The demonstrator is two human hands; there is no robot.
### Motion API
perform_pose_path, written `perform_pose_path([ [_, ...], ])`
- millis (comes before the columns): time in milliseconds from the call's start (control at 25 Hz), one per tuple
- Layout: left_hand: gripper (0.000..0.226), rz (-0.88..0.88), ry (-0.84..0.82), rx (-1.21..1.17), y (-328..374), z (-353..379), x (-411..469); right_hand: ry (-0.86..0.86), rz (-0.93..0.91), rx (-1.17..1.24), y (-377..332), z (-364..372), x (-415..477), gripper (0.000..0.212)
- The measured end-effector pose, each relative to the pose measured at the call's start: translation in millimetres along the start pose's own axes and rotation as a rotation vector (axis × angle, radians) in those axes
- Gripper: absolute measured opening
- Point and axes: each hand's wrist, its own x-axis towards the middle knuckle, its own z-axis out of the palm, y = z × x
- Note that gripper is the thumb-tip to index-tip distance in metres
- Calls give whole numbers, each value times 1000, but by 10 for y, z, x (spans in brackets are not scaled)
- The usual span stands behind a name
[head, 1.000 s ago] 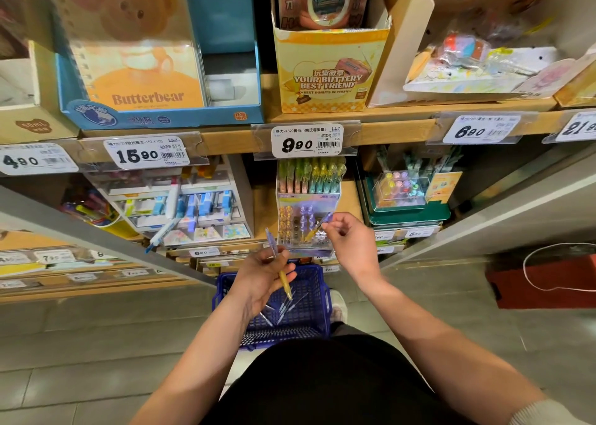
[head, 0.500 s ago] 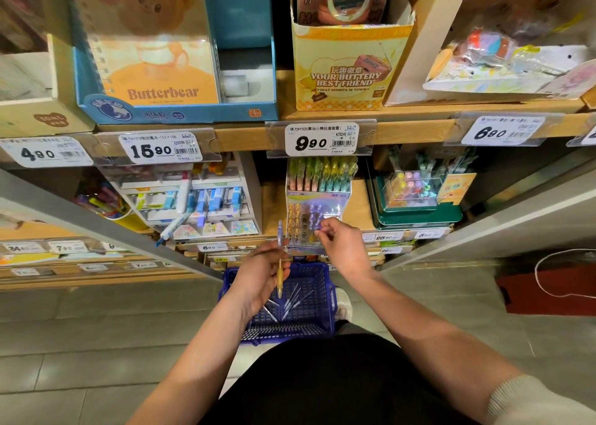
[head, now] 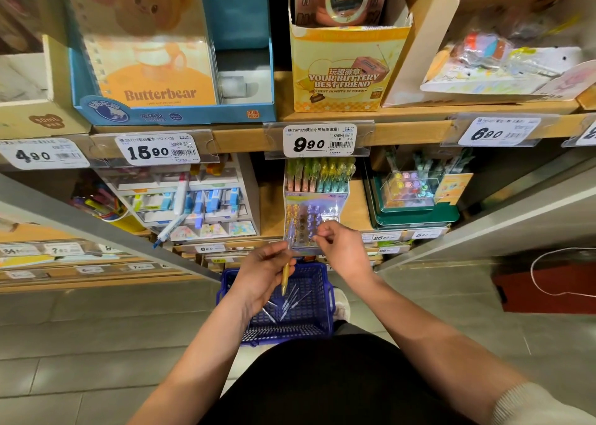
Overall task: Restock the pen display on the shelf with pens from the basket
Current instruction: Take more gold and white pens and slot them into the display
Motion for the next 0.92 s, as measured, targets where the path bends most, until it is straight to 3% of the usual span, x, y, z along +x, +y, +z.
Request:
perform_pose_path([
  [120, 17, 11, -26, 23, -9, 46, 17, 20, 20, 198, -90, -100, -105, 10],
  [240, 17, 23, -64, 73, -22, 129, 27, -144, 139, 484, -192, -208, -171, 14],
  [360, 18, 28, -103, 100, -43, 228, 32, -212, 217, 610, -227, -286, -172, 22],
  [520, 18, 52, -130, 167, -51, 294, 35, -216, 226, 622, -227, -428, -179, 19],
  [760, 17, -4, -52, 87, -54, 153, 43, 139, 171, 467, -55, -711, -49, 12],
  [920, 23, -23, -34, 57, -77, 78, 37, 181, 62, 276, 24, -554, -56, 16],
])
